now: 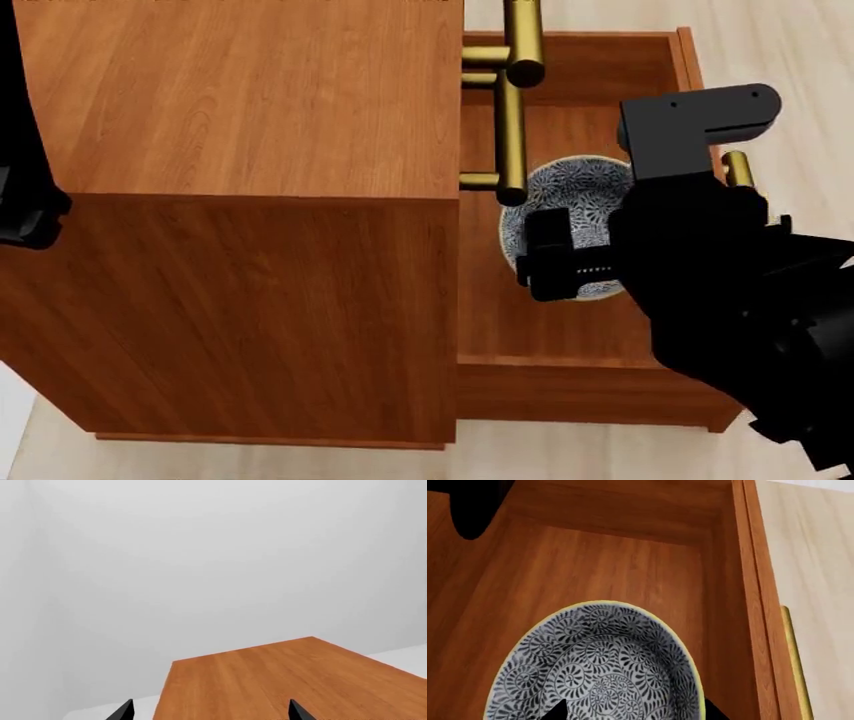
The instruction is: Put the bowl in the bottom drawer of the cabinet.
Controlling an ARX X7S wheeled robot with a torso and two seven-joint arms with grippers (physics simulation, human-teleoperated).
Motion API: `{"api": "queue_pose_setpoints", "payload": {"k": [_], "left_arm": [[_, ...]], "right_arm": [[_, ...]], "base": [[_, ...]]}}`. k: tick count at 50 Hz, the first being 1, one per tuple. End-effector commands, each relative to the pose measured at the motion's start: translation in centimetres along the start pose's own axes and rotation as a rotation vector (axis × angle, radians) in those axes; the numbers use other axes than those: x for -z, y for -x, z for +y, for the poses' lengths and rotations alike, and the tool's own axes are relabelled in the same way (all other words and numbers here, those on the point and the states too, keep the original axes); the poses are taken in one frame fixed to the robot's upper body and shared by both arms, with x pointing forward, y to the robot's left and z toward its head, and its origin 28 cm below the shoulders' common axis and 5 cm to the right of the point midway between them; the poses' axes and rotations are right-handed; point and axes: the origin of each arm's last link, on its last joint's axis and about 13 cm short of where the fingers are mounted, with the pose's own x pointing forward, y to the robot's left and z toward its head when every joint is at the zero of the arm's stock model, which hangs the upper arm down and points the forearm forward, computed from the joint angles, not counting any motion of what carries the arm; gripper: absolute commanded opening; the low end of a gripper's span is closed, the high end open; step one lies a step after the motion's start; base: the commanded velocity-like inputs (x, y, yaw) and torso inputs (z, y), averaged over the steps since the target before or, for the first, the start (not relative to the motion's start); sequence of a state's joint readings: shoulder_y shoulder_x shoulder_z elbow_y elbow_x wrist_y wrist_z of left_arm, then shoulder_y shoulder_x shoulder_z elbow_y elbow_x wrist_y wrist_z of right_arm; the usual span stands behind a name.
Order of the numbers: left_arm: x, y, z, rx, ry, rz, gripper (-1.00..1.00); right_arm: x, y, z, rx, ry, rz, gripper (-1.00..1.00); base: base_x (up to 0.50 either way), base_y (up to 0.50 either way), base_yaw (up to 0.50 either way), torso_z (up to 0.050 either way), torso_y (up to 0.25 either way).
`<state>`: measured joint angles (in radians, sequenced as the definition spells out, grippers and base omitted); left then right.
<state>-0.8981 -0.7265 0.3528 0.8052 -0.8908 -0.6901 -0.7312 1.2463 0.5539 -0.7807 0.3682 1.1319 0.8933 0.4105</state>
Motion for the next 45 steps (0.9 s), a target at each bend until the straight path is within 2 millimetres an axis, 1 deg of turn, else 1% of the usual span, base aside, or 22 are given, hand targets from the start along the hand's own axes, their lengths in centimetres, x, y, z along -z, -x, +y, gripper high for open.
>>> {"api": "queue_pose_setpoints", "payload": {"k": [1,25,45], "left_arm": [[0.1,-0.2,0.0,0.012,0.006,0.006,1.0],[-0.1,-0.2,0.1,0.01,0.011,-0.004,1.0],[-0.4,-0.2,0.0,0.015,0.01,-0.009,1.0]], "right_arm": [[-0.4,1.2,-1.6,0.116,0.046,0.008,1.0],[-2.1,2.9,-1.9,0.127,0.051,-0.031,1.0],[-3.1,5.7,-3.0,0.137,0.008,-0.095,1.0]], "base": [[0.0,0.0,-0.01,0.0,0.0],[0.0,0.0,0.0,0.0,0.0],[0.0,0.0,0.0,0.0,-0.001]]}}
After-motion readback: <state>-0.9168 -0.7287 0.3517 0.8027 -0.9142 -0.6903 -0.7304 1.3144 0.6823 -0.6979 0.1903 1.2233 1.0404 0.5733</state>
